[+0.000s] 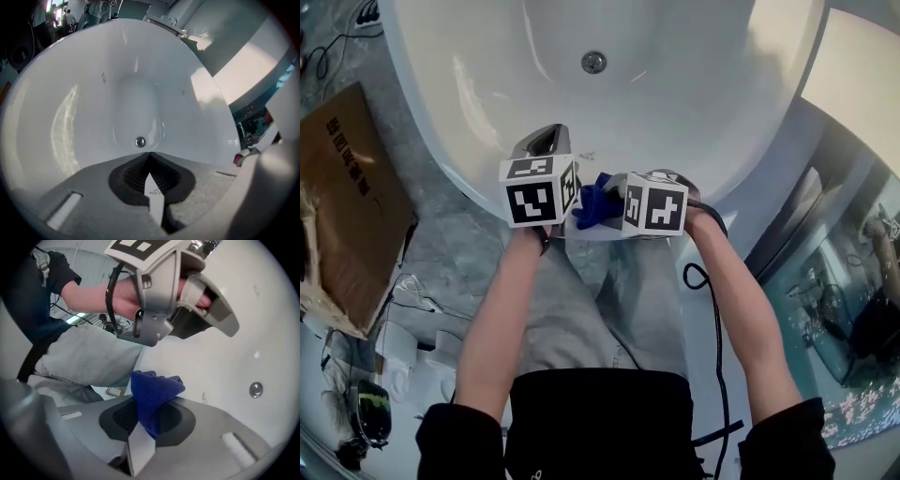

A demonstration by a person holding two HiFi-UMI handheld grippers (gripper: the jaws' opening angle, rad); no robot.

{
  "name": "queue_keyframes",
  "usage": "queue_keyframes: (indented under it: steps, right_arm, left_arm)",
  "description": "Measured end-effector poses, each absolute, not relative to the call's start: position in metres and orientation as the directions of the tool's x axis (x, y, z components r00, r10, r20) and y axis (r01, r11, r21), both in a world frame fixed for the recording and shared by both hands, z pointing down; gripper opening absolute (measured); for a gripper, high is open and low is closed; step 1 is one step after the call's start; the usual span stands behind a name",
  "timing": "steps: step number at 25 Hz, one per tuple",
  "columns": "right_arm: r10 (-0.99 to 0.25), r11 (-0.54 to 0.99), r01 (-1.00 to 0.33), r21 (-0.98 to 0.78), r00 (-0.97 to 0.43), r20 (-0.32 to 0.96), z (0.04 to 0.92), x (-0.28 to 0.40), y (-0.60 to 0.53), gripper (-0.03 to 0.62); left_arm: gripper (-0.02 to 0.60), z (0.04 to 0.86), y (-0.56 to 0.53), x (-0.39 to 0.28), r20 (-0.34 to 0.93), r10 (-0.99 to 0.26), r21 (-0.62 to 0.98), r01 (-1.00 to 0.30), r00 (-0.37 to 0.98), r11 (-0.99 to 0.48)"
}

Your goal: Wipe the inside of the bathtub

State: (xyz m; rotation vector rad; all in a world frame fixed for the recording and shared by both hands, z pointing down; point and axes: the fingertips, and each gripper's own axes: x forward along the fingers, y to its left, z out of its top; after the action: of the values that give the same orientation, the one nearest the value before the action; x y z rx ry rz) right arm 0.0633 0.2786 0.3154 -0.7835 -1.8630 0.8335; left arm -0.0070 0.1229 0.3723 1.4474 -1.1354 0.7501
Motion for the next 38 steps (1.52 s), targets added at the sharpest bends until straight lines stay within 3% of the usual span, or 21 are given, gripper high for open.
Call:
queue_keyframes:
  steps: [6, 14, 24, 38]
  right_arm:
    - [0.647, 0.731, 0.089, -0.676, -0.403, 0.647, 0.340, 0.069, 0.206, 0.077]
    - [0.526, 0.834, 0.038, -0.551, -0.359, 0.771, 0.359, 0.091, 0.110, 0.077]
    - [0.507, 0.855, 0.021, -0.518, -0.244, 0.827, 0.445, 0.106, 0.075, 0.077]
    - [0.500, 0.855, 0.159, -0.494, 0.002, 0.866, 0.610, 0.120, 0.100, 0.077]
  left_arm:
    - [0.003, 0.367, 0.106, -0.009, 0.902, -0.262, 0.368, -0.928, 0.343, 0.051]
    - [0.003, 0.361, 0.078, -0.002, 0.883, -0.315, 0.395, -0.914, 0.349, 0.094]
    - [0.003, 0.415, 0.071, 0.019, 0.870, -0.332, 0.431, -0.890, 0.365, 0.152]
    - [0.003, 0.550, 0.106, 0.031, 0.888, -0.256, 0.447, -0.844, 0.381, 0.295]
